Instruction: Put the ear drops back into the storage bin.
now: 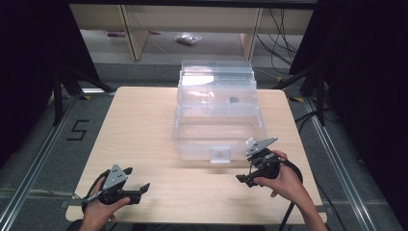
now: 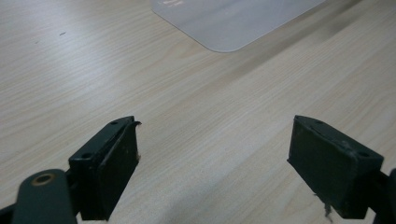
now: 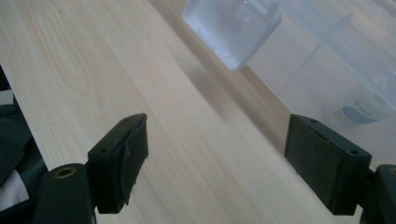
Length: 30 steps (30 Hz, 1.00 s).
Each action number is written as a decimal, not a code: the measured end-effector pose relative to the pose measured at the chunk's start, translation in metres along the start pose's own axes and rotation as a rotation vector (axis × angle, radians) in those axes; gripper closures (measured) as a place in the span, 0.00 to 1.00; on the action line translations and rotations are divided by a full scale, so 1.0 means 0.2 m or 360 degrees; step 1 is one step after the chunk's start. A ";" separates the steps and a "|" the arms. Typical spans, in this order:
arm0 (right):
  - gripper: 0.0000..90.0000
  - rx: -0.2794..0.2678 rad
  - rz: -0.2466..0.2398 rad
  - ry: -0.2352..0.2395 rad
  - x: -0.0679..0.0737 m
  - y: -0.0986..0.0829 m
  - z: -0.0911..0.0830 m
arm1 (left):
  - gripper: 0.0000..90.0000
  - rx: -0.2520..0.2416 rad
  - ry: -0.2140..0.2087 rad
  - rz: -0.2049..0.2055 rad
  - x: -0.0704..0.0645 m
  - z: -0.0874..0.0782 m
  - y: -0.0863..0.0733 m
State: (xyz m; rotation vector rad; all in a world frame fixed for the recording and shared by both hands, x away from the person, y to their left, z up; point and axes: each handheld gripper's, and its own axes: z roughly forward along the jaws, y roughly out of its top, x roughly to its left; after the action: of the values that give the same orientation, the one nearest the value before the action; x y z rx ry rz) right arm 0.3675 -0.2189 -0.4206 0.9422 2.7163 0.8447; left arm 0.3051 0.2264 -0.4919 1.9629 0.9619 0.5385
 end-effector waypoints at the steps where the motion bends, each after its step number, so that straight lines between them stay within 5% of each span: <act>1: 0.25 0.0021 -0.0004 -0.0014 0.00 0.00 0.00 | 0.17 -0.0001 0.0001 0.0001 0.00 0.00 0.00; 2: 0.25 0.0007 -0.0050 -0.0002 -0.01 -0.01 0.01 | 0.17 -0.0004 -0.0002 -0.0003 0.00 0.00 0.00; 3: 0.25 0.0015 0.0011 -0.0033 0.01 -0.02 0.01 | 0.17 -0.0001 0.0000 0.0001 0.00 0.00 0.00; 5: 0.25 0.0024 0.0041 -0.0004 0.01 -0.03 0.01 | 0.17 0.0000 0.0000 0.0001 0.00 0.00 0.00; 6: 0.25 -0.0006 -0.0011 -0.0005 0.00 -0.03 0.02 | 0.17 0.0000 0.0000 0.0002 0.00 0.00 0.00; 7: 0.25 0.0002 0.0037 0.0005 0.01 -0.04 0.02 | 0.17 -0.0001 -0.0002 0.0002 0.00 0.00 0.00; 9: 0.25 -0.0013 -0.0028 0.0000 0.00 -0.05 0.03 | 0.17 0.0001 0.0000 0.0003 0.00 0.00 0.00; 16: 0.25 -0.0014 0.0079 0.0001 0.01 -0.09 0.06 | 0.17 -0.0001 0.0001 0.0004 0.00 0.00 0.00; 17: 0.25 -0.0028 0.0016 -0.0010 -0.01 -0.10 0.06 | 0.17 -0.0002 0.0001 0.0003 0.00 0.00 0.00; 20: 0.25 -0.0033 0.0132 -0.0027 0.01 -0.12 0.07 | 0.17 0.0008 0.0001 0.0012 0.00 0.00 0.00; 21: 0.25 -0.0032 0.0057 0.0018 0.00 -0.13 0.07 | 0.17 0.0006 0.0000 0.0013 0.00 0.00 0.00; 24: 0.25 -0.0084 0.0002 0.0006 -0.01 -0.15 0.09 | 0.17 0.0006 0.0002 0.0014 0.00 0.00 0.00; 26: 0.24 -0.0052 0.0095 0.0029 0.00 -0.16 0.08 | 0.17 0.0006 0.0002 0.0013 0.00 0.00 0.00; 29: 0.24 -0.0072 0.0090 -0.0011 -0.01 -0.18 0.09 | 0.17 0.0004 -0.0004 0.0014 0.00 0.00 0.00; 30: 0.24 -0.0061 0.0098 0.0027 0.00 -0.19 0.08 | 0.17 -0.0001 -0.0006 0.0010 0.00 0.00 0.00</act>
State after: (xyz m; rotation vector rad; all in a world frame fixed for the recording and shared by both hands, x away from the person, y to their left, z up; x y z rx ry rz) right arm 0.3532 -0.2358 -0.4555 1.0197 2.6875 0.9166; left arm 0.3051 0.2264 -0.4917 1.9662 0.9538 0.5386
